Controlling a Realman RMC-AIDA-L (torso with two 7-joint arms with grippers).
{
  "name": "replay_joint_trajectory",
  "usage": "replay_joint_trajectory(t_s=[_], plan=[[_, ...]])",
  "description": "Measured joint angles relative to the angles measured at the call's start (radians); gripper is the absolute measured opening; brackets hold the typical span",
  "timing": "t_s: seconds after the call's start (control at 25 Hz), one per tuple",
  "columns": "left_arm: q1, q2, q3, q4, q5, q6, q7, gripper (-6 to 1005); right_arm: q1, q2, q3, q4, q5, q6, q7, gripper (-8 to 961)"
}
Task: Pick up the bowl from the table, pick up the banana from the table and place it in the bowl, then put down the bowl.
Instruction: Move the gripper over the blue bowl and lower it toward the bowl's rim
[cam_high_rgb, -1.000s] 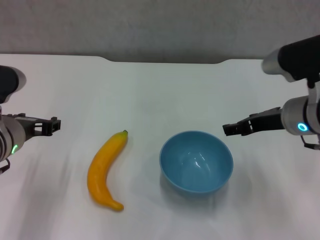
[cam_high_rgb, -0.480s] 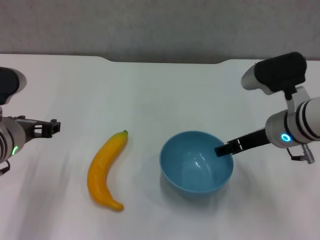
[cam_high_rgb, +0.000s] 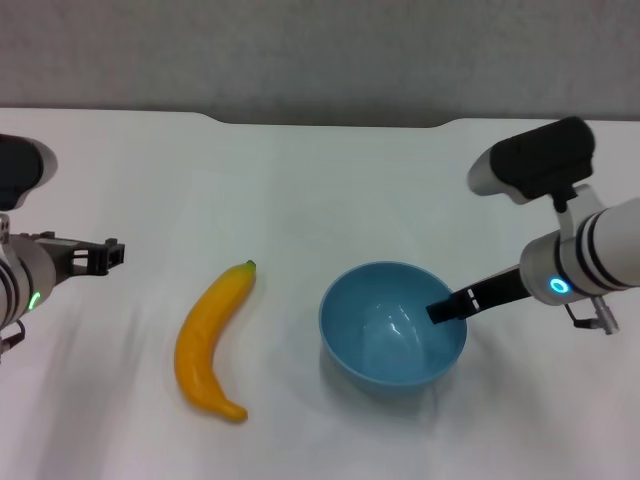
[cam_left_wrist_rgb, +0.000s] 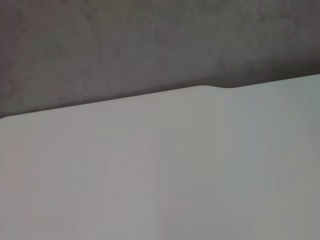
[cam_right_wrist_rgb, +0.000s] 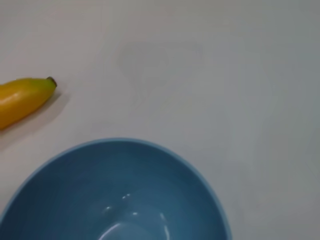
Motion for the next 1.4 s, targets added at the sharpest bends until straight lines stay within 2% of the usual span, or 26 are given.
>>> replay_joint_trajectory(t_s=[0.24, 0.44, 0.88, 1.08, 1.16, 1.4], plan=[[-0.001, -0.001, 0.002, 0.006, 0.0, -0.002, -0.001, 755, 0.053, 0.003, -0.029, -0.097, 0.033, -0.027, 0.001, 805], [-0.002, -0.001, 0.002, 0.007, 0.0, -0.003, -0.002, 755, 0.069, 0.003, -0.038, -0.123, 0.052, -0.039, -0.001, 799], [-0.001, -0.001, 0.001, 0.009, 0.002, -0.006, -0.003, 756, 0.069, 0.002, -0.068, -0.129, 0.044, -0.057, -0.005, 677], [0.001, -0.001, 0.001, 0.01, 0.002, -0.007, -0.003, 756, 0.058, 0.001, -0.069, -0.124, 0.043, -0.078, -0.01, 450], [0.001, 0.0, 0.0, 0.011, 0.002, -0.007, -0.003, 755, 0.058, 0.0, -0.069, -0.125, 0.043, -0.077, -0.01, 204], [0.001, -0.001, 0.0, 0.012, 0.002, -0.007, -0.003, 756, 0.058, -0.002, -0.066, -0.131, 0.043, -0.079, -0.01, 130]])
